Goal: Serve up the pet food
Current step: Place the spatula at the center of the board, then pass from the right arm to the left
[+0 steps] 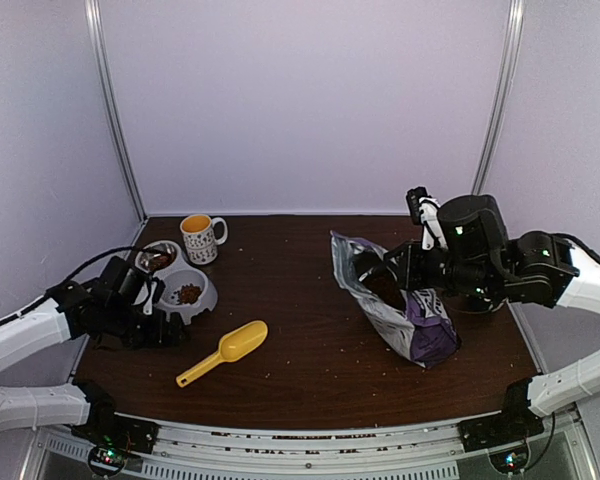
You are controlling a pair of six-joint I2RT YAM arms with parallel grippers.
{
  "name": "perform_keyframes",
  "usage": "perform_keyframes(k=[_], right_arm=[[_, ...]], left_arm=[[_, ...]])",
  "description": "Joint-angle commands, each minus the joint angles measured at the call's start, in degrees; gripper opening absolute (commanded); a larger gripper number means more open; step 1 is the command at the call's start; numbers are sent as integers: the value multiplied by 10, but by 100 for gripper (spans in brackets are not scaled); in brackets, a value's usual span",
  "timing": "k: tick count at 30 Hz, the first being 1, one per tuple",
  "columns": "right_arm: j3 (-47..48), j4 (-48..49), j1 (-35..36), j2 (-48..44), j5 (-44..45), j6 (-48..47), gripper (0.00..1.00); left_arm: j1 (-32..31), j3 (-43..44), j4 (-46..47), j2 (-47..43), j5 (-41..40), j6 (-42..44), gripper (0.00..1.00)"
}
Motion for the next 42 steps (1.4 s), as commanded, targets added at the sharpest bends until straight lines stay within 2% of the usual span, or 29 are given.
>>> perform_keyframes(k=[1, 4, 9, 12, 17, 26, 28, 29, 30, 33, 34, 35, 39, 42], right_arm=[[-7, 4, -2, -22, 17, 4, 0], [-9, 5, -2, -24, 19, 4, 0], [-12, 5, -2, -29, 18, 4, 0], [-17, 7, -2, -33, 15, 4, 0], [-26, 14, -3, -40, 9, 4, 0], [-34, 23, -3, -48, 3, -2, 0], [-35, 24, -3, -49, 2, -4, 0], [-35, 24, -3, -49, 2, -4, 0], [-35, 24, -3, -50, 2, -5, 0], [-32, 14, -3, -53, -1, -8, 0], [-30, 7, -3, -55, 0, -10, 3], [-25, -4, -3, -58, 2, -8, 12], [-24, -26, -5, -100, 14, -2, 48], [-46, -38, -24, -138, 29, 8, 58]], left_arm=[[-42, 105, -22, -44, -59, -3, 91], [-108, 169, 13, -23, -68, -26, 90], [-230, 282, 156, 109, -38, -67, 90], [-281, 365, 225, 208, 0, -77, 90], [-304, 445, 304, 339, 79, -110, 91], [-315, 498, 317, 450, 102, -123, 89], [-317, 504, 324, 464, 112, -120, 82], [-318, 510, 324, 472, 118, -119, 75], [-320, 517, 324, 482, 126, -120, 64], [-328, 532, 326, 499, 138, -121, 22], [-330, 531, 328, 498, 136, -120, 9], [-330, 528, 328, 495, 134, -119, 1], [-326, 521, 301, 458, 102, -95, 0], [-315, 516, 272, 428, 109, -64, 0]])
